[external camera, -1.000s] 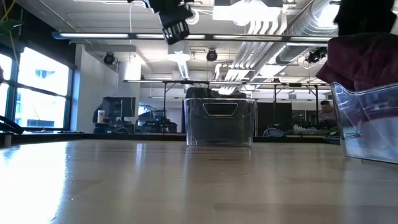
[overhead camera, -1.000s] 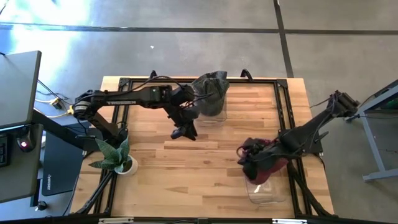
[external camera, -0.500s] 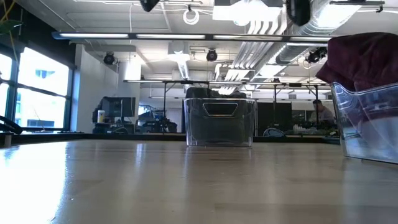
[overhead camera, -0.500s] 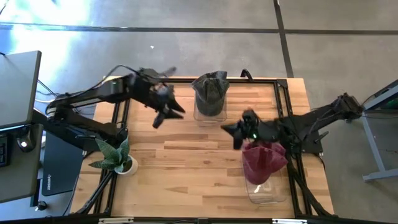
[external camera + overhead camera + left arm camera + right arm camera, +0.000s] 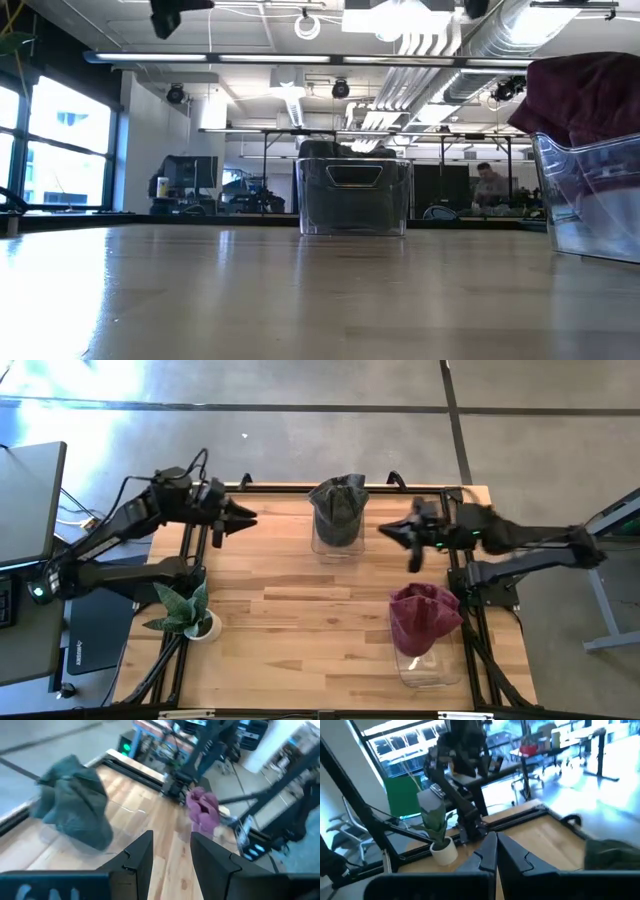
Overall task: Pick & Place hat
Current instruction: Adjust the bottom transparent bin
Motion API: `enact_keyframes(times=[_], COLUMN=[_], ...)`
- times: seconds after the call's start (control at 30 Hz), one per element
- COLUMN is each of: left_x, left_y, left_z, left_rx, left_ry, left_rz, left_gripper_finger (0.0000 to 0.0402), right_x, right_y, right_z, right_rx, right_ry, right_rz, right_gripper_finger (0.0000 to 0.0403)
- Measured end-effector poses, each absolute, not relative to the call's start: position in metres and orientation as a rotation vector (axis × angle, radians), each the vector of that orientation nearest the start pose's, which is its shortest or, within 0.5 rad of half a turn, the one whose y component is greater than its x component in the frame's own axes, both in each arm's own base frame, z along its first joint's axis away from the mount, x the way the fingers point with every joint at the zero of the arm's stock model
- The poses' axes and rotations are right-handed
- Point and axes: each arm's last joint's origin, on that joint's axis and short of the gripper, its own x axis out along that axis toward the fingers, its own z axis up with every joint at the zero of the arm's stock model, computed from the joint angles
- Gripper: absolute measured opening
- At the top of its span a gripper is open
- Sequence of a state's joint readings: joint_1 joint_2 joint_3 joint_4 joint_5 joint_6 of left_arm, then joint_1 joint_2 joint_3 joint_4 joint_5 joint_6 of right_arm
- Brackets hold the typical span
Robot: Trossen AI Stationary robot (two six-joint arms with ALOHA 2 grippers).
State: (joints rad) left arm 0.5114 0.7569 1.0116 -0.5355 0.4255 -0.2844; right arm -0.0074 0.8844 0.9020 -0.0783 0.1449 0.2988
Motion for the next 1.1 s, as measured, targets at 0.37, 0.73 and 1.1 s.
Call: enact_keyframes(times=[0.37, 0.73, 1.1], left_x=[0.111, 0.111, 0.111], left_y=[0.056, 0.056, 0.056], left_z=[0.358, 0.359, 0.359], left_rx=[-0.506, -0.576, -0.579], left_ry=[0.197, 0.180, 0.181], left_rz=[0.306, 0.317, 0.311], left_gripper_finger=[0.0127, 0.0127, 0.0127], right_x=[0.157, 0.212, 0.223], right_y=[-0.026, -0.038, 0.006], right_z=[0.290, 0.198, 0.172], right_rx=[0.656, 0.880, 0.869], right_ry=[0.430, 0.971, 1.239], right_rz=[-0.464, -0.170, 0.066], right_gripper_finger=[0.0000, 0.0000, 0.0000])
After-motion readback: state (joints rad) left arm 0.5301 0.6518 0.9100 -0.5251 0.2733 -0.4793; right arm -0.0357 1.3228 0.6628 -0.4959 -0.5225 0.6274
